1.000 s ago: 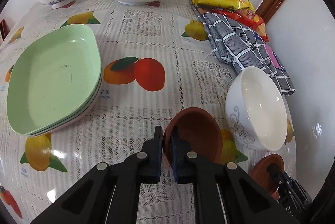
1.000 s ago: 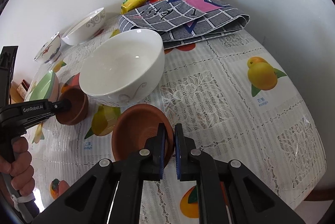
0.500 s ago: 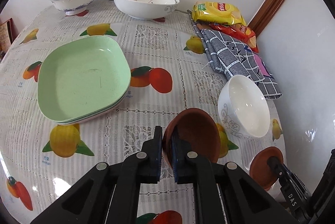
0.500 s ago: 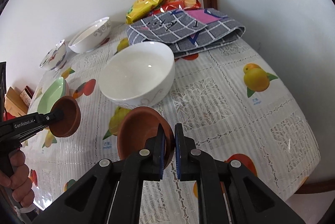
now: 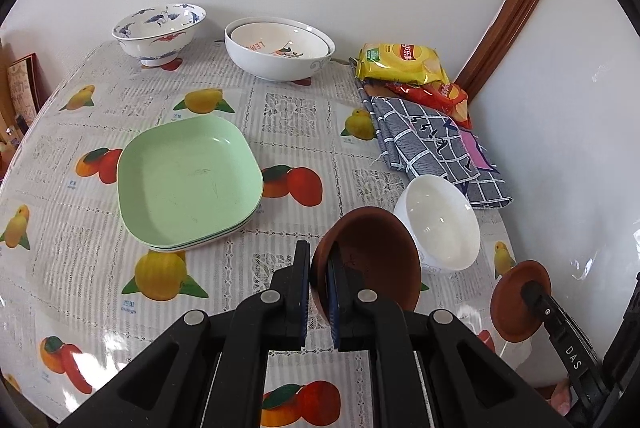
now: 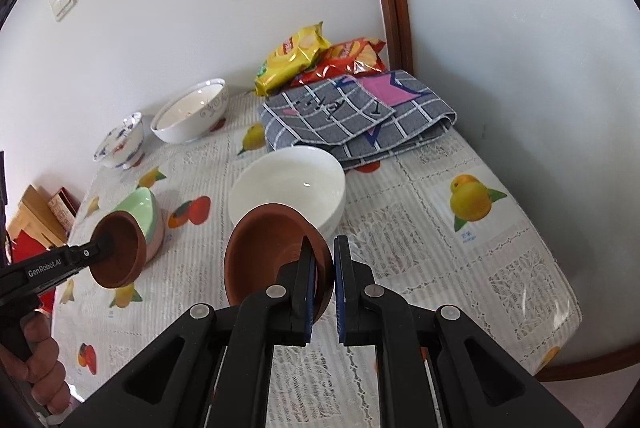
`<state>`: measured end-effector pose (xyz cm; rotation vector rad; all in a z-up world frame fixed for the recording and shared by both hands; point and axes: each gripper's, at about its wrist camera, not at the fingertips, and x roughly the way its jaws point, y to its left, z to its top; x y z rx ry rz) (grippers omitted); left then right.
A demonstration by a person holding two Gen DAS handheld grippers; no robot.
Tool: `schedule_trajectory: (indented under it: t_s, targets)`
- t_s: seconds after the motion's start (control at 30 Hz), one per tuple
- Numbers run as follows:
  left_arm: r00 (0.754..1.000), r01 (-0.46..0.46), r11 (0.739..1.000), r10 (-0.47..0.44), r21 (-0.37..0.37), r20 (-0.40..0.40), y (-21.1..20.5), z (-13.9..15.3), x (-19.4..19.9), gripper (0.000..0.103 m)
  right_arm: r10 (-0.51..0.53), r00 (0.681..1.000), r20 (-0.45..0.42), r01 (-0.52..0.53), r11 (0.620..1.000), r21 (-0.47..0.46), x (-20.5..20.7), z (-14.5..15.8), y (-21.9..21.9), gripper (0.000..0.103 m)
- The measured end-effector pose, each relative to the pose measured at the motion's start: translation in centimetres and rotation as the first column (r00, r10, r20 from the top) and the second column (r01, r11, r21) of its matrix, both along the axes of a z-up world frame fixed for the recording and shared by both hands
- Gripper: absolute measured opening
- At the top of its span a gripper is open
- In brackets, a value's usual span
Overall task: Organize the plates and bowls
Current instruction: 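Carry the brown clay bowl with the right gripper over the white bowl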
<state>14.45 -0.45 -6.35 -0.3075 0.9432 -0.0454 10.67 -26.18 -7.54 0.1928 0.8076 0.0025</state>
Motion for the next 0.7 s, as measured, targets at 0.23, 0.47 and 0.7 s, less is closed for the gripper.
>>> schedule_trajectory:
  t_s: [0.23, 0.47, 0.7]
  targets:
    - [0.999, -0.012, 1.000, 0.012, 0.002, 0.037, 0.4, 1.6, -0.2, 0.008, 0.002, 0.999, 0.033, -0.002, 1.000, -0.008, 0.2, 1.6, 0.5, 0.009]
    - [0.998, -0.007, 1.000, 0.007, 0.003, 0.058, 0.0, 2.6, 0.9, 0.008, 0.002, 0.999, 0.047, -0.001, 1.000, -0.027, 0.9, 2.6, 0.3, 0.009]
    - [0.995, 0.025, 1.000, -0.026, 0.004, 0.097, -1.2, 3.7, 1.8, 0.008, -0.001, 0.999, 0.047, 0.003, 0.999, -0.037, 2.3, 2.7, -0.1, 0.009]
